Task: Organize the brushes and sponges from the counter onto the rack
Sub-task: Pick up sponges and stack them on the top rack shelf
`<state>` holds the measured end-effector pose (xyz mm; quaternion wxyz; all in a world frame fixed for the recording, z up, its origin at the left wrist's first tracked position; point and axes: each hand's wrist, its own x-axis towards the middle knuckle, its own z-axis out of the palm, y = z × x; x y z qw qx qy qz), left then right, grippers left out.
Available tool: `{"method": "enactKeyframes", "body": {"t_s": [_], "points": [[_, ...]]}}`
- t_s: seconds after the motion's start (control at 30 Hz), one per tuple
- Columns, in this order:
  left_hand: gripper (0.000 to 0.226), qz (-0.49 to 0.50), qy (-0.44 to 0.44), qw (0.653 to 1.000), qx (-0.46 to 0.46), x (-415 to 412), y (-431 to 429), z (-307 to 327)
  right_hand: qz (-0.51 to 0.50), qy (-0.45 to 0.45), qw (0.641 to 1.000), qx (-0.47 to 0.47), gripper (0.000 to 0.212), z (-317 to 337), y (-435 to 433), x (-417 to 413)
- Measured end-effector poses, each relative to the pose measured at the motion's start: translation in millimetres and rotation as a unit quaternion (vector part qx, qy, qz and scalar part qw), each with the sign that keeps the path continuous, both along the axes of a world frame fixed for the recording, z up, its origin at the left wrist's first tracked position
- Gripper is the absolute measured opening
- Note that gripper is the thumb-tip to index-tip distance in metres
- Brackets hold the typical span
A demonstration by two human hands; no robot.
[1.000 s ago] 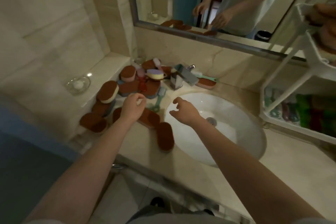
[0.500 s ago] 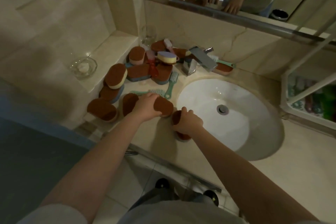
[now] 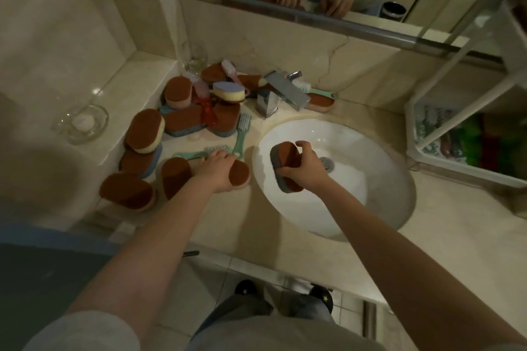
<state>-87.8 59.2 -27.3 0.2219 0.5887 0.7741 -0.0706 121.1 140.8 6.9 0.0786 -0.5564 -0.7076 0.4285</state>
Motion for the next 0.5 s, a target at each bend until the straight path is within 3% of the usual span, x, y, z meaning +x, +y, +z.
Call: {"method": "enactKeyframes", "body": {"t_s": [0.13,0.27,0.43,0.5], "points": [[0.075,0.136,-0.157,0.972,0.111,15,4,26,-0.041,0.118,0.991,-0.053,0.078,14,4,10],[0.062,0.262,-0.400,0.867,0.142,43,17,64,-0.078,0.223,0.966,-0.109,0.066,37,16,26],[0.050,0.297,-0.536,0.773,0.166,84,43,102,-0.080,0.328,0.935,-0.110,0.047,75,31,56],[0.044,0.289,-0.564,0.753,0.178,102,54,114,-0.073,0.352,0.928,-0.095,0.040,91,37,72]]}}
